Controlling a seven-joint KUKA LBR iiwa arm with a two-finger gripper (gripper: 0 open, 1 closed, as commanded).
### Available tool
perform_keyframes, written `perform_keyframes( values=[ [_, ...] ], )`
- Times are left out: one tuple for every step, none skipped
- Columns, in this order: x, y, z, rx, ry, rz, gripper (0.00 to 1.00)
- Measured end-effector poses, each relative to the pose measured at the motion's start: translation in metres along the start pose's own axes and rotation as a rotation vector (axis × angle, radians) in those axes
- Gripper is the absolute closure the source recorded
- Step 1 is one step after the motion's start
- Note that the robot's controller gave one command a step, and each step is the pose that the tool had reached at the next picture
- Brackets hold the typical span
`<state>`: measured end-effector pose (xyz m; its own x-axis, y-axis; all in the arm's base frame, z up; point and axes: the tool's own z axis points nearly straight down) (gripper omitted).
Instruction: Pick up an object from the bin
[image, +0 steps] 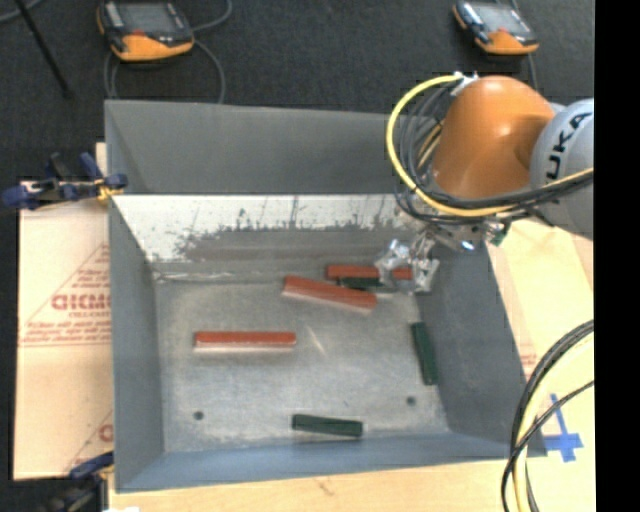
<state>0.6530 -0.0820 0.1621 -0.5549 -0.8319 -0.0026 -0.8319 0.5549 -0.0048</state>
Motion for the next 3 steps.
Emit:
perform_keyframes(
  values=[
    [0.025,-0.019,-0.092,0.005,-0.001,-0.266,1.00],
    [0.065,0.001,-0.025,-0.009,0.002,-0.505,1.00],
    [0.044,0.006,0.005,-0.006,0.000,-0.648,1.00]
  ],
)
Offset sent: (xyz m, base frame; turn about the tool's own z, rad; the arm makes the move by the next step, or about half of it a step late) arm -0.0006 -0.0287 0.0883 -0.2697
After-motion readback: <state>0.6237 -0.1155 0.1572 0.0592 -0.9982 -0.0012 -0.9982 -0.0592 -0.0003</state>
